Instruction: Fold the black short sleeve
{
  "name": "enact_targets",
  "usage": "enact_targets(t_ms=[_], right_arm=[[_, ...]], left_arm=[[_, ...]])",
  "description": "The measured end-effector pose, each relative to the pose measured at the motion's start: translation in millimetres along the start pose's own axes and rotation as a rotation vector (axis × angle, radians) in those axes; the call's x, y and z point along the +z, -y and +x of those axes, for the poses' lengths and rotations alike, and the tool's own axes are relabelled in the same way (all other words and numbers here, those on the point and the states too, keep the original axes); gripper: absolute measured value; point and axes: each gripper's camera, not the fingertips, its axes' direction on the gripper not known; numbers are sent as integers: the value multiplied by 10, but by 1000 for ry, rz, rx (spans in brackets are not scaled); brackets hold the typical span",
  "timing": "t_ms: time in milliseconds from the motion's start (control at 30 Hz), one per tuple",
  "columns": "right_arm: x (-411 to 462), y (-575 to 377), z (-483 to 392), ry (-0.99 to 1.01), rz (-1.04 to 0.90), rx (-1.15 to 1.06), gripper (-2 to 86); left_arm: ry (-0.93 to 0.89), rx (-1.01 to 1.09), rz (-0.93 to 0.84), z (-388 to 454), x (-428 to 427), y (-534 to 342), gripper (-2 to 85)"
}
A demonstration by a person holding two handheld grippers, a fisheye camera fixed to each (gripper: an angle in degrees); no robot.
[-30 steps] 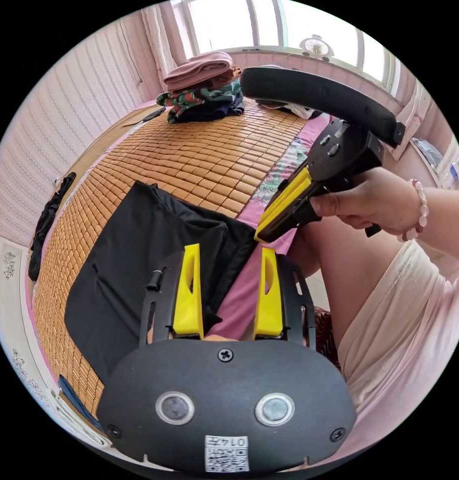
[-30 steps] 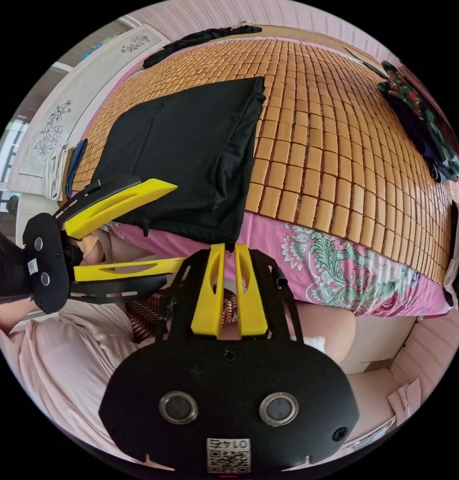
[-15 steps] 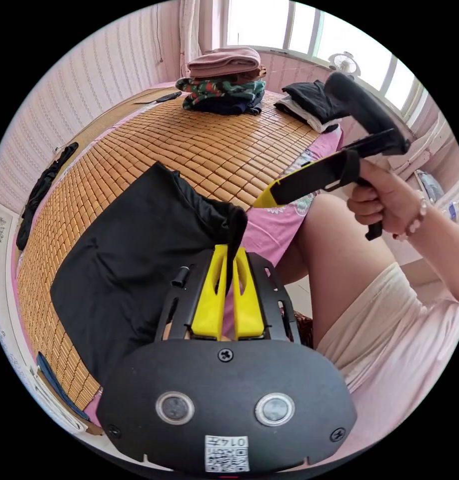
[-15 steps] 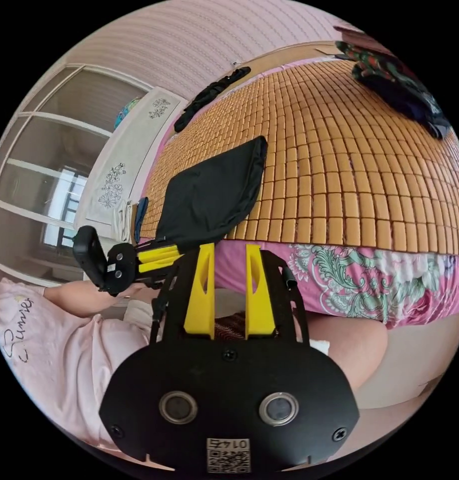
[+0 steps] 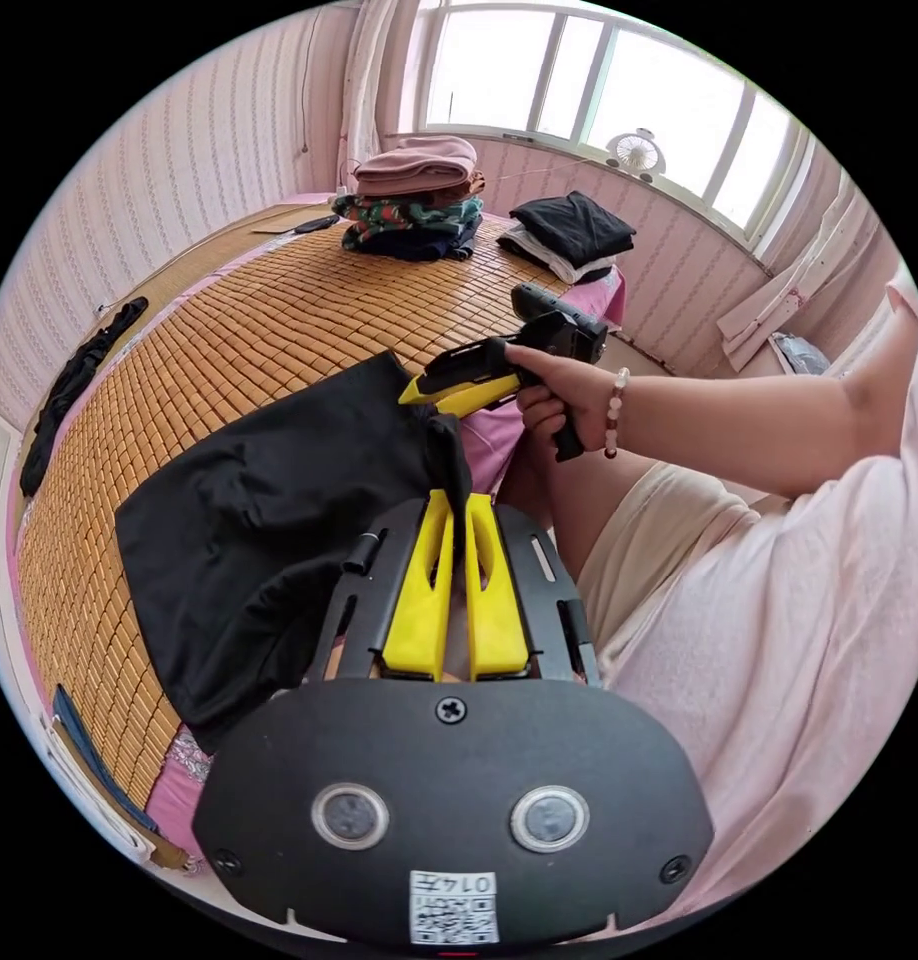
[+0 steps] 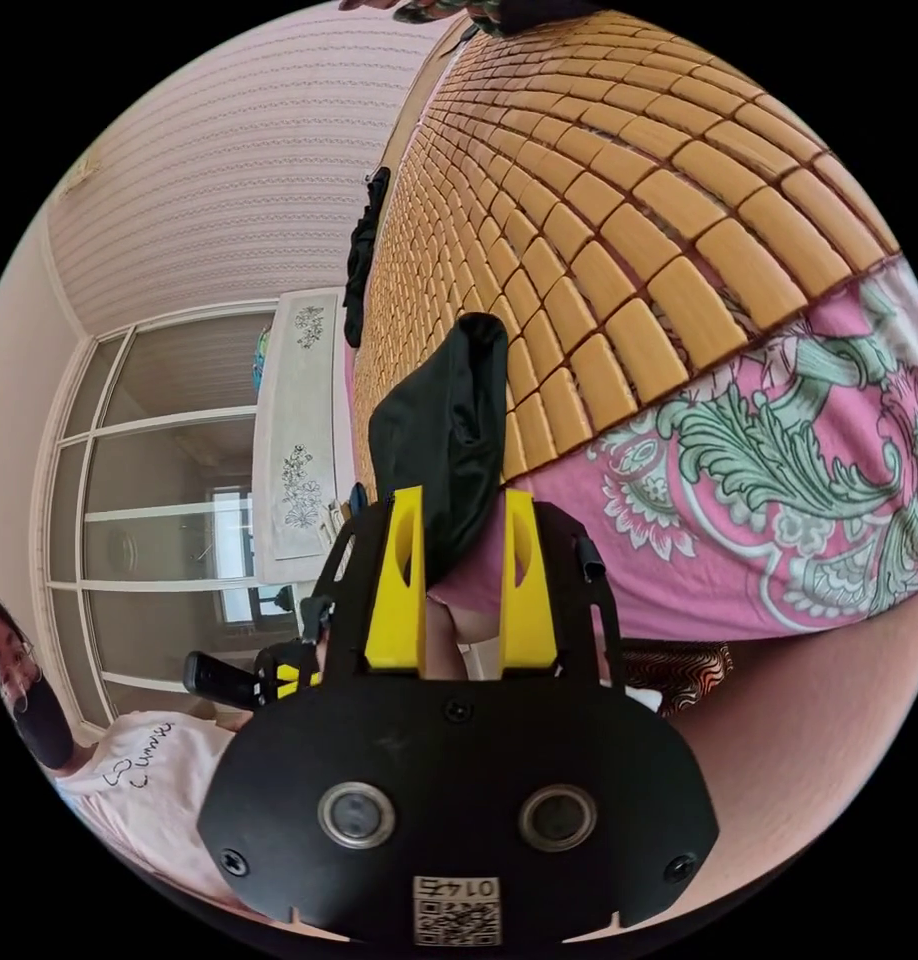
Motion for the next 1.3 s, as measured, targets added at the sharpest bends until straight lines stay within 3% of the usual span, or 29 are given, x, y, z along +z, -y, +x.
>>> enact_targets(t_ms=[167, 367, 533, 667, 767, 933, 1100, 1300], right_arm=[[-39, 150, -117, -88, -32, 11, 27], [-744, 261, -437, -13, 113, -100, 12], [-1293, 228, -747, -166, 189, -153, 11], [-1177, 250, -1070, -232, 168, -205, 12], [-564, 415, -1490, -263, 90, -297, 17], [1396, 778, -2165, -321, -79, -393, 44], [3154, 972, -2183, -462, -183, -438, 77], [3859, 1002, -2294, -711, -173, -598, 61]], left_arm=[[-13, 18, 31, -73, -228, 158, -6], [-100, 78, 122, -88, -411, 671, -6], [-197, 113, 212, -26, -390, 1292, -5], [-226, 91, 254, -159, -478, 1514, -5], [-186, -8, 274, -570, -635, 1411, -5], [-30, -341, 223, -1543, -827, 999, 2], [164, -610, 95, -2389, -535, 568, 43], [174, -688, 32, -2851, -581, 557, 56]])
